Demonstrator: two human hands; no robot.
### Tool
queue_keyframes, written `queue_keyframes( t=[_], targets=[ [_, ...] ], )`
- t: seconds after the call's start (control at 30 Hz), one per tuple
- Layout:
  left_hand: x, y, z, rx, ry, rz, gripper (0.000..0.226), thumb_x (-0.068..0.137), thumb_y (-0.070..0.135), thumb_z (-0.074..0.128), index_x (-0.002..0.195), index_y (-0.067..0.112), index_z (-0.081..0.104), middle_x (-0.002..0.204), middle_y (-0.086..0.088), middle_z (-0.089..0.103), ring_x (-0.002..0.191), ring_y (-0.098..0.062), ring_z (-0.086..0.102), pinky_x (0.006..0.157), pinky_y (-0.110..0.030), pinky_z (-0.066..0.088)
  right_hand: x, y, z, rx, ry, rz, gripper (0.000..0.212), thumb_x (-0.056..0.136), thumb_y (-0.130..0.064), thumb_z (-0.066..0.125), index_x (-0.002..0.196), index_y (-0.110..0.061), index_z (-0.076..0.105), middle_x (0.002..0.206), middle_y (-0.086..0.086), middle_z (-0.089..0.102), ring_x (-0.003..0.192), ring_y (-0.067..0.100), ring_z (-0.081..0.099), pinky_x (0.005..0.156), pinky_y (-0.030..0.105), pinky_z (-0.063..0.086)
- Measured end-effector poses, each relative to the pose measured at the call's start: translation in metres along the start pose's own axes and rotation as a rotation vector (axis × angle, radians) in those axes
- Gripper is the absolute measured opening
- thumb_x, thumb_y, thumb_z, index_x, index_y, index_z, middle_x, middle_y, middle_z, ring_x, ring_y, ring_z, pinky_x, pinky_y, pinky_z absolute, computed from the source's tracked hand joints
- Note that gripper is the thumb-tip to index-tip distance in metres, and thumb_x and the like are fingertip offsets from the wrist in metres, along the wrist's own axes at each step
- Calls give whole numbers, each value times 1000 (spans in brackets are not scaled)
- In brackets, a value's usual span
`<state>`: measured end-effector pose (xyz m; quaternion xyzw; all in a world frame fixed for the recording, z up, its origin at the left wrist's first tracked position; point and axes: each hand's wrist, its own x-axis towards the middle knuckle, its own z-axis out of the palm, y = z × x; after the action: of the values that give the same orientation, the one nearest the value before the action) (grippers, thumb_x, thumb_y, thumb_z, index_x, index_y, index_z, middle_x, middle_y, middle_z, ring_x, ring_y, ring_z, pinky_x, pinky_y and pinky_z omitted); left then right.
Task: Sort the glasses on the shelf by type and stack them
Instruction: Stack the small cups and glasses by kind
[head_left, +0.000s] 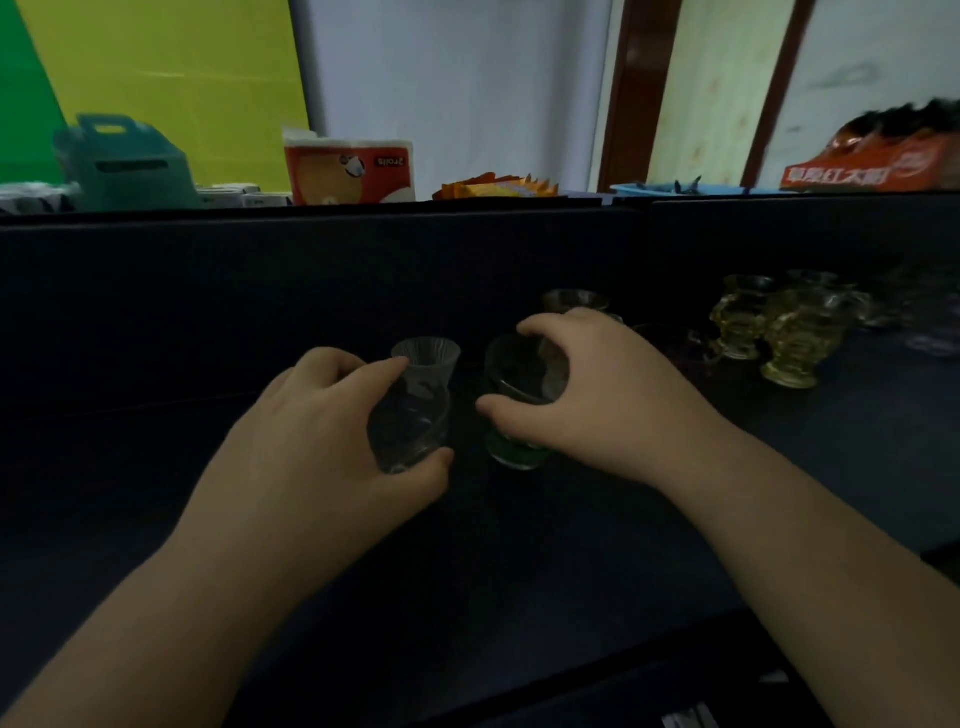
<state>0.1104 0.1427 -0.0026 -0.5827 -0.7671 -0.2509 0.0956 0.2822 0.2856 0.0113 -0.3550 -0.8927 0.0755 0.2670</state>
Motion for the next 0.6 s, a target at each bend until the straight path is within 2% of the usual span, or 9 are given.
queue_keyframes(
  t=[0.17,0.37,0.5,0.6],
  targets=[
    [-2,32,8,-8,18,63,87,66,73,57,143,39,38,130,17,41,109,-5,44,86,-29,45,-44,28,-26,77,91,61,72,65,-76,64,125,-37,57,106,-20,50,96,1,52,81,22,47],
    [-1,95,27,-54,34,159,85,67,73,57,142,39,40,125,21,40,105,-1,43,83,-26,43,-86,79,-64,63,123,110,78,67,-74,63,135,-37,52,115,-22,49,102,-4,47,78,10,37],
    [2,156,50,-74,37,206,86,67,74,55,144,37,39,126,19,39,105,-1,41,82,-25,42,-114,125,-96,33,155,147,80,67,-76,61,136,-37,51,121,-21,49,109,-3,46,85,19,38],
    [1,205,68,-100,20,231,87,68,76,55,145,40,34,130,20,37,112,-2,42,85,-24,42,-135,165,-122,23,159,180,81,67,-77,61,137,-37,50,119,-23,47,107,-4,45,83,17,38]
  ],
)
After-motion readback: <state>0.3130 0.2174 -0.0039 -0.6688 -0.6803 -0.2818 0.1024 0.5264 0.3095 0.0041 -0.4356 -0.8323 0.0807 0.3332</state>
